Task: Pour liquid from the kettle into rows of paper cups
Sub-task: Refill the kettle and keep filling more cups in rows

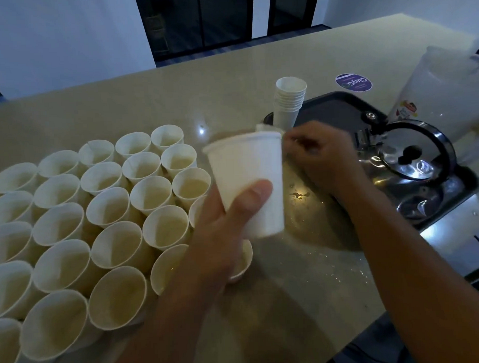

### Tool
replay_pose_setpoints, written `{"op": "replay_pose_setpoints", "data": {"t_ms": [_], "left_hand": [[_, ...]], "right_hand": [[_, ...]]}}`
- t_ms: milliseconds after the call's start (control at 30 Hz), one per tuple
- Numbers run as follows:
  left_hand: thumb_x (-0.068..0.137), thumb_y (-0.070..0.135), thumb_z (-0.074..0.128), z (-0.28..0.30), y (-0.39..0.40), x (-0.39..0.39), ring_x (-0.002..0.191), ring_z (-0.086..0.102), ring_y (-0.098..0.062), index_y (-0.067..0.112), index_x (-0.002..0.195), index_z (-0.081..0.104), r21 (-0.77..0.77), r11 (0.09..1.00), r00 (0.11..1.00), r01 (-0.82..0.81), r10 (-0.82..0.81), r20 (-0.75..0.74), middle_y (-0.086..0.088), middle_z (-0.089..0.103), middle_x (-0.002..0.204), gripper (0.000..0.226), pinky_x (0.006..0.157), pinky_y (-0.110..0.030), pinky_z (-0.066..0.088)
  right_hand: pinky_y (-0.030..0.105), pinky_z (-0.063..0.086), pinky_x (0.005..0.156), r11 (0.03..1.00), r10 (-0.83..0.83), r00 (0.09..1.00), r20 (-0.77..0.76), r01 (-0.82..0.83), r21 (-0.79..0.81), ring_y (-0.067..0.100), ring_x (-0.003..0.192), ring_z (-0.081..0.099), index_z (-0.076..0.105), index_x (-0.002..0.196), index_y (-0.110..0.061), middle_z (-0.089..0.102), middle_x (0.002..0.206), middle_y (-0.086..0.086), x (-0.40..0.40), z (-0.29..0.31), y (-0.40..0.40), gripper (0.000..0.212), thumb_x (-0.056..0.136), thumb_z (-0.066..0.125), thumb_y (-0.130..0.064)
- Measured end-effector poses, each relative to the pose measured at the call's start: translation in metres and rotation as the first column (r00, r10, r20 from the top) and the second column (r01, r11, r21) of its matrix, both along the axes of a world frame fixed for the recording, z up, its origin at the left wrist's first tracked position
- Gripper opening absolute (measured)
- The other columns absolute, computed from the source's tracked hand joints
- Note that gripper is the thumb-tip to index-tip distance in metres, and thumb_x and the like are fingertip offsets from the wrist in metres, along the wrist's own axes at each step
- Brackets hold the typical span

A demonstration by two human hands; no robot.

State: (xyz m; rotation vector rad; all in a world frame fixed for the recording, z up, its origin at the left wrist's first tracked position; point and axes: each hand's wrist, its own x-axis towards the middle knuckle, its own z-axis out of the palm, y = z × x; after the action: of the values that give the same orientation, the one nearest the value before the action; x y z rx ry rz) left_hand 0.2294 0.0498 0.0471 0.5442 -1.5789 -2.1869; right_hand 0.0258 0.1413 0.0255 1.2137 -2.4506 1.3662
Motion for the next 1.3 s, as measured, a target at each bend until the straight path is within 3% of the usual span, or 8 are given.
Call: {"op": "replay_pose_setpoints", "data": {"t_ms": [100, 233, 367, 433, 533, 667, 867, 1300], "left_hand": [[0.055, 0.056, 0.069, 0.014, -0.020, -0.004, 0.090, 0.070, -0.008, 0.030, 0.115, 0.059, -0.119, 0.981, 0.988, -0.156, 0.154, -0.019, 0.012, 0.070, 0.094, 0.067, 0.067, -0.023, 0.055], [0.058, 0.057, 0.069, 0.030, -0.045, -0.014, 0.097, 0.067, -0.006, 0.035, 0.122, 0.052, -0.241, 0.929, 0.959, -0.282, 0.283, -0.029, 0.013, 0.066, 0.106, 0.070, 0.074, -0.028, 0.055], [0.072, 0.042, 0.080, 0.029, -0.063, -0.033, 0.103, 0.061, -0.007, 0.031, 0.134, 0.041, -0.386, 0.877, 0.937, -0.287, 0.342, 0.078, 0.015, 0.059, 0.114, 0.074, 0.077, -0.028, 0.050], [0.073, 0.032, 0.084, 0.023, -0.071, -0.045, 0.105, 0.060, -0.008, 0.032, 0.131, 0.040, -0.452, 0.858, 0.936, -0.246, 0.331, 0.119, 0.012, 0.058, 0.117, 0.072, 0.079, -0.028, 0.050], [0.068, 0.024, 0.088, 0.010, -0.081, -0.067, 0.109, 0.059, -0.013, 0.030, 0.127, 0.042, -0.500, 0.848, 0.941, -0.176, 0.293, 0.166, 0.008, 0.058, 0.118, 0.075, 0.089, -0.035, 0.053], [0.070, 0.017, 0.088, -0.004, -0.090, -0.098, 0.113, 0.054, -0.018, 0.029, 0.129, 0.039, -0.598, 0.796, 0.929, -0.093, 0.286, 0.236, 0.005, 0.053, 0.121, 0.077, 0.094, -0.032, 0.048], [0.071, 0.009, 0.084, -0.030, -0.093, -0.126, 0.111, 0.056, -0.028, 0.038, 0.135, 0.029, -0.600, 0.798, 0.893, 0.058, 0.227, 0.388, -0.005, 0.044, 0.129, 0.090, 0.091, -0.047, 0.057], [0.068, 0.010, 0.086, -0.034, -0.093, -0.137, 0.108, 0.055, -0.030, 0.027, 0.133, 0.043, -0.635, 0.691, 0.754, 0.345, 0.199, 0.626, -0.005, 0.053, 0.116, 0.079, 0.092, -0.050, 0.055]], "right_hand": [[0.020, 0.054, 0.084, 0.982, 0.065, 0.998, 0.005, -0.065, 0.175, 0.008, 0.090, 0.065, 0.075, 0.104, -0.023, 0.069, 0.099, -0.009, 0.008, -0.017, 0.002, 0.014, 0.091, 0.073, -0.017], [0.008, 0.048, 0.081, 0.985, 0.101, 0.995, 0.011, -0.102, 0.138, 0.006, 0.092, 0.064, 0.077, 0.102, -0.022, 0.069, 0.103, -0.009, 0.015, -0.027, 0.009, 0.014, 0.089, 0.074, -0.018], [0.029, 0.055, 0.083, 0.956, 0.167, 0.985, 0.045, -0.173, 0.236, 0.008, 0.089, 0.064, 0.077, 0.101, -0.023, 0.068, 0.100, -0.011, 0.010, -0.039, 0.011, 0.013, 0.089, 0.075, -0.019], [0.030, 0.055, 0.083, 0.919, 0.199, 0.977, 0.081, -0.215, 0.331, 0.003, 0.087, 0.063, 0.077, 0.102, -0.025, 0.067, 0.098, -0.017, 0.007, -0.042, 0.012, 0.013, 0.090, 0.074, -0.022], [0.018, 0.049, 0.076, 0.917, 0.225, 0.968, 0.108, -0.248, 0.312, 0.002, 0.085, 0.065, 0.078, 0.102, -0.026, 0.069, 0.098, -0.016, 0.004, -0.041, 0.015, 0.015, 0.088, 0.076, -0.020], [0.006, 0.041, 0.074, 0.915, 0.223, 0.966, 0.134, -0.255, 0.313, 0.001, 0.086, 0.065, 0.079, 0.103, -0.029, 0.071, 0.101, -0.014, 0.004, -0.039, 0.017, 0.018, 0.087, 0.077, -0.020], [0.017, 0.051, 0.082, 0.898, 0.281, 0.938, 0.204, -0.332, 0.289, 0.004, 0.091, 0.066, 0.080, 0.100, -0.026, 0.071, 0.097, -0.014, 0.008, -0.032, 0.026, 0.016, 0.086, 0.078, -0.019], [0.007, 0.044, 0.080, 0.891, 0.268, 0.935, 0.232, -0.333, 0.310, -0.003, 0.092, 0.064, 0.077, 0.110, -0.029, 0.071, 0.101, -0.017, 0.009, -0.029, 0.029, 0.022, 0.089, 0.075, -0.023]]}}
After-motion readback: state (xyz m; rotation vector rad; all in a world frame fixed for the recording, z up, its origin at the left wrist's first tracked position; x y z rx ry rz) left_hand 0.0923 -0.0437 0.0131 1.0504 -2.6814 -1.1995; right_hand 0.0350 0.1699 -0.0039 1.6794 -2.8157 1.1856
